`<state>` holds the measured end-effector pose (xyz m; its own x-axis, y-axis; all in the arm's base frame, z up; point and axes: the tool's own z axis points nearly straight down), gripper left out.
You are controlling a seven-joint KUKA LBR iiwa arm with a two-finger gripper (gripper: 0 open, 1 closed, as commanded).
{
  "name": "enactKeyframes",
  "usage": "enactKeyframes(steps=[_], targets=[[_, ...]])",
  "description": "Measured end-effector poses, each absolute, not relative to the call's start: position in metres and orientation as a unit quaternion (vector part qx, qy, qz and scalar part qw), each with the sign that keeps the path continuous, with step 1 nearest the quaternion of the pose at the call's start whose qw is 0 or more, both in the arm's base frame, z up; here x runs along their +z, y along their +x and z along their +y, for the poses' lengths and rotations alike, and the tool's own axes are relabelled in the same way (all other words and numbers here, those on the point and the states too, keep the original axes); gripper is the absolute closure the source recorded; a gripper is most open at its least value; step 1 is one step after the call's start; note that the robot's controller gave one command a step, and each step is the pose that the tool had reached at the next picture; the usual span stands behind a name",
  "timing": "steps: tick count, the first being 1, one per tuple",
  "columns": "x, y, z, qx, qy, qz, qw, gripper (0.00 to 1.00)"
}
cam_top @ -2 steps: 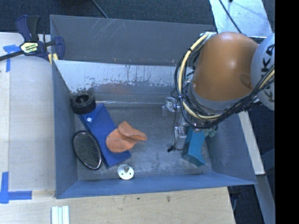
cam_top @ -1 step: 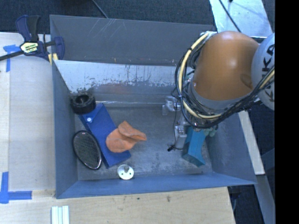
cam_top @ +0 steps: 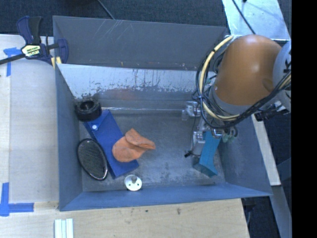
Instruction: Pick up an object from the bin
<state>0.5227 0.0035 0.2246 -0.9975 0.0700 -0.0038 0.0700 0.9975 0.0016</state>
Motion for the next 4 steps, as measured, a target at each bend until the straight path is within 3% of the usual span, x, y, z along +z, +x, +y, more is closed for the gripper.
enactKeyframes(steps=[1, 2, 3, 4], targets=[[0.178, 0.522, 0.039, -0.001, 0.024, 1.0, 0.002, 0.0], [0.17, 0.57, 0.08, 0.0, -0.022, 1.0, 0.001, 0.0], [0.134, 0.583, 0.085, 0.001, 0.013, 1.0, 0.004, 0.0], [0.083, 0.575, 0.105, 0.0, -0.004, 1.0, 0.002, 0.0]])
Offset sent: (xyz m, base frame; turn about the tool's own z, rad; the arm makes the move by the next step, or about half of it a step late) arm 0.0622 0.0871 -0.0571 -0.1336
